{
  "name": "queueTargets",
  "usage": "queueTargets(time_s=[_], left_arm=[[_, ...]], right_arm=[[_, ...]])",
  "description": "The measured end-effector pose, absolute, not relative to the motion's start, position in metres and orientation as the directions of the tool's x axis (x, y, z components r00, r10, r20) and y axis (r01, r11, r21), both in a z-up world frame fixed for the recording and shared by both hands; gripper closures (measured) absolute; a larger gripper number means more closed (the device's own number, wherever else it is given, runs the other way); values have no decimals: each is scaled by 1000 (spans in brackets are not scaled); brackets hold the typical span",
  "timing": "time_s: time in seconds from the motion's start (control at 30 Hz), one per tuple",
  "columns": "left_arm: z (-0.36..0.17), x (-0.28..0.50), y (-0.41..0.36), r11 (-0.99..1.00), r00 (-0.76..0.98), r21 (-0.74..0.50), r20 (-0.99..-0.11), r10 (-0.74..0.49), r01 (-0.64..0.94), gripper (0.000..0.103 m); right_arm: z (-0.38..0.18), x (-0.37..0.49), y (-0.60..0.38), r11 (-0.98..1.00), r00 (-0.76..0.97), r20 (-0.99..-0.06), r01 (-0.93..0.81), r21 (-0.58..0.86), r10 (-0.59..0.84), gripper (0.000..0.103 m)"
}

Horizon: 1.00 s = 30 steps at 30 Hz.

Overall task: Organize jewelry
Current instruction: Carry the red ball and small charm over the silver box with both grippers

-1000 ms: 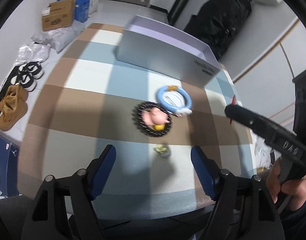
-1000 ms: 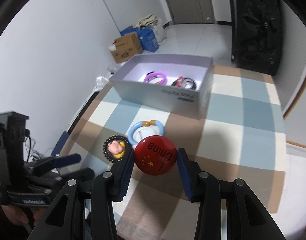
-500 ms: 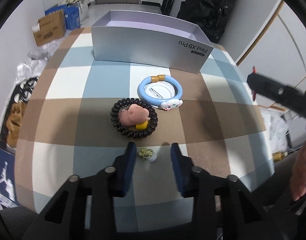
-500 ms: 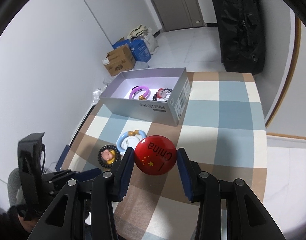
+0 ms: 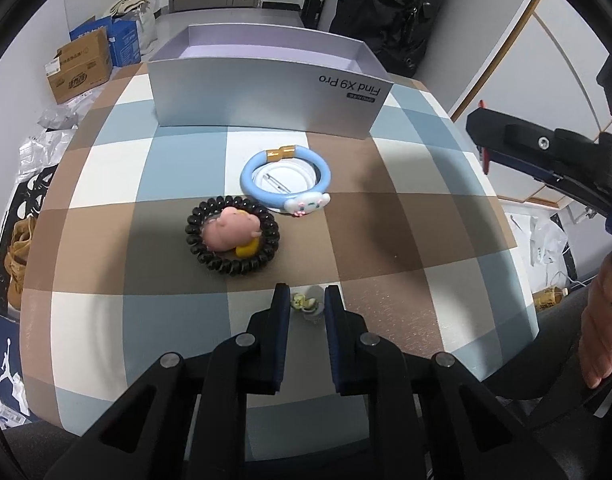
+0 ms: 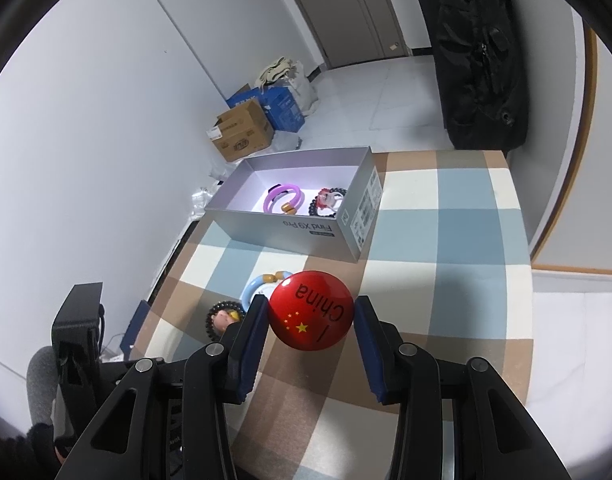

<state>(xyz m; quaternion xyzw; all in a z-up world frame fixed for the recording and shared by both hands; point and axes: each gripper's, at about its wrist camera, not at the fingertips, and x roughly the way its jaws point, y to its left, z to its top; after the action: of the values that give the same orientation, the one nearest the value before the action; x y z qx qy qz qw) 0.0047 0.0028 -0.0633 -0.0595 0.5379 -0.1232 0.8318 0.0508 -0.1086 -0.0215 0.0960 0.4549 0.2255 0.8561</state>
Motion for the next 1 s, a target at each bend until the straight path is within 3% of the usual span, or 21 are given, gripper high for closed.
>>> queueTargets(time_s=[0.47, 1.0], left_arm=[[-41, 24, 12, 941, 435, -322, -837, -333, 100, 91], [4, 102, 30, 899, 486, -436, -777, -399, 40, 91]], right_arm=[[-13, 55, -104, 869, 492, -717, -297, 396, 495, 61], [11, 98, -90, 831, 507, -660, -293, 472, 554, 61]])
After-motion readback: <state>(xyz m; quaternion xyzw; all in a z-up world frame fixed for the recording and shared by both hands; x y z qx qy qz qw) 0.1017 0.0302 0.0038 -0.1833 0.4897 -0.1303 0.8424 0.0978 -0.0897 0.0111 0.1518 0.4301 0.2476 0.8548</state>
